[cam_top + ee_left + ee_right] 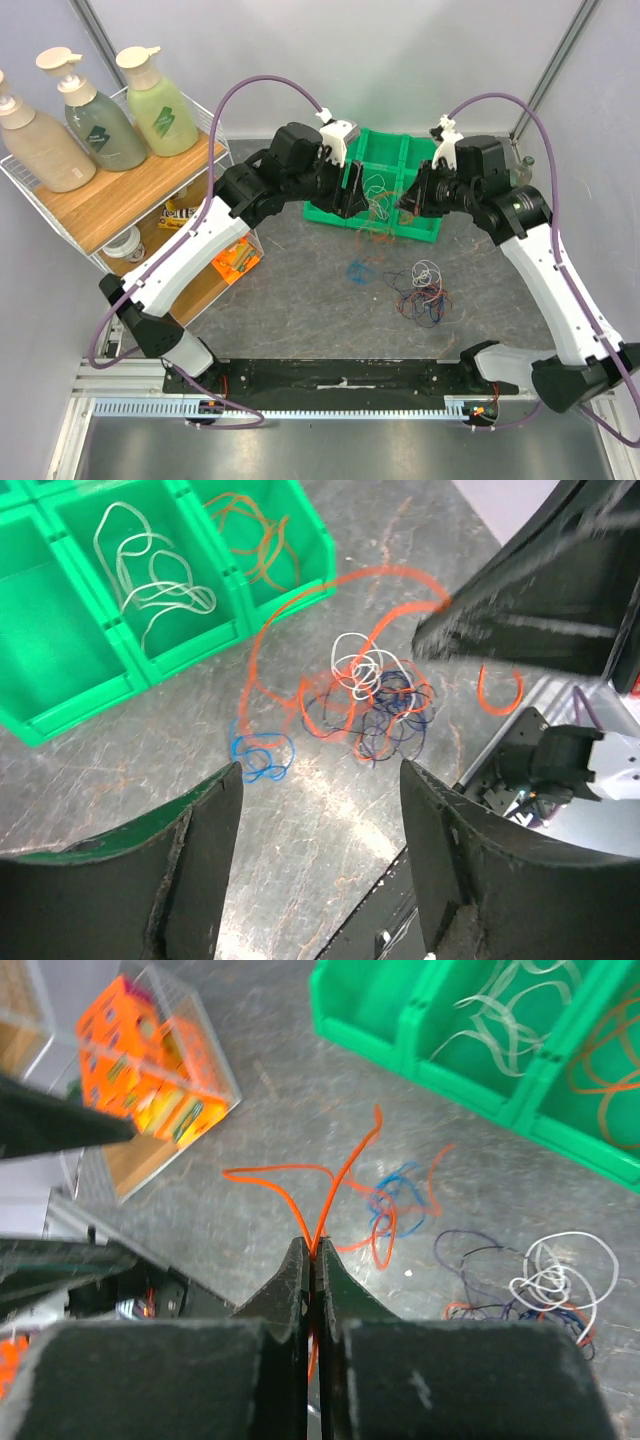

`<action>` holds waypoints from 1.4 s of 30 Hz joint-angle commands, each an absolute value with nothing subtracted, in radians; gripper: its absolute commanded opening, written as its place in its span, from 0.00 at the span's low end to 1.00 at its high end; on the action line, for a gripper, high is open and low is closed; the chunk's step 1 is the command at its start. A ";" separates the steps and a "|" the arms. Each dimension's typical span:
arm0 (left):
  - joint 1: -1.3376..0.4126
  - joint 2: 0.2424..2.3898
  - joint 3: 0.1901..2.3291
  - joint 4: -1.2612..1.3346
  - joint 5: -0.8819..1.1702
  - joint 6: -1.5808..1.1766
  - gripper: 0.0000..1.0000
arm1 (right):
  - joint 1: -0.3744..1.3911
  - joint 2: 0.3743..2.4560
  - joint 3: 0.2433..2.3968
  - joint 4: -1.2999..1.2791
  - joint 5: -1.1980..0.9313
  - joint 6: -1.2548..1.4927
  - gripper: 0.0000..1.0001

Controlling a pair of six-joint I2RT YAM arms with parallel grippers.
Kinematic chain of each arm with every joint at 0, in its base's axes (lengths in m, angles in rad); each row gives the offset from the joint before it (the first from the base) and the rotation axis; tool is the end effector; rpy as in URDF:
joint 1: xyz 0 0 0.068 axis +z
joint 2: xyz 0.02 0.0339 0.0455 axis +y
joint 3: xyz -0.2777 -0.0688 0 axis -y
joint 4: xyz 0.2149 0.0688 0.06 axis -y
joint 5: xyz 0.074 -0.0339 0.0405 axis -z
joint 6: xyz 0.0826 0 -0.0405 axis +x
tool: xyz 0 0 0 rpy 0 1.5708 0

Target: Untangle the cables

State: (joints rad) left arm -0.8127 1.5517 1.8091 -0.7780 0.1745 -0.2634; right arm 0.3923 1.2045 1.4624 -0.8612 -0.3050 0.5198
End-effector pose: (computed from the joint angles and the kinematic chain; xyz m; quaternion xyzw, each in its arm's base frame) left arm 0.2247 -0.2582 0.4266 0.2758 0.8178 -0.3207 0.3902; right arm 0.2112 0.1142 0.3989 -0.0148 0.8777 0.3232 0.3535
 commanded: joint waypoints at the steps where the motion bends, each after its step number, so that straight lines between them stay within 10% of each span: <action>1: -0.802 1.565 1.881 -0.858 0.103 -0.293 0.70 | 0.318 1.284 1.549 -0.859 -0.216 0.571 0.00; 26: -0.802 1.427 1.763 -0.779 0.138 -0.224 0.66 | 0.124 1.626 1.911 -0.876 -0.072 0.384 0.00; 42: -0.802 1.433 1.756 -0.776 0.137 -0.209 0.66 | 0.095 1.667 1.645 -0.730 0.109 0.365 0.00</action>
State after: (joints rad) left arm -0.8005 1.4334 1.7599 -0.8131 0.1333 -0.2436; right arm 0.0963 1.6695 1.7142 -0.7742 0.0135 0.3622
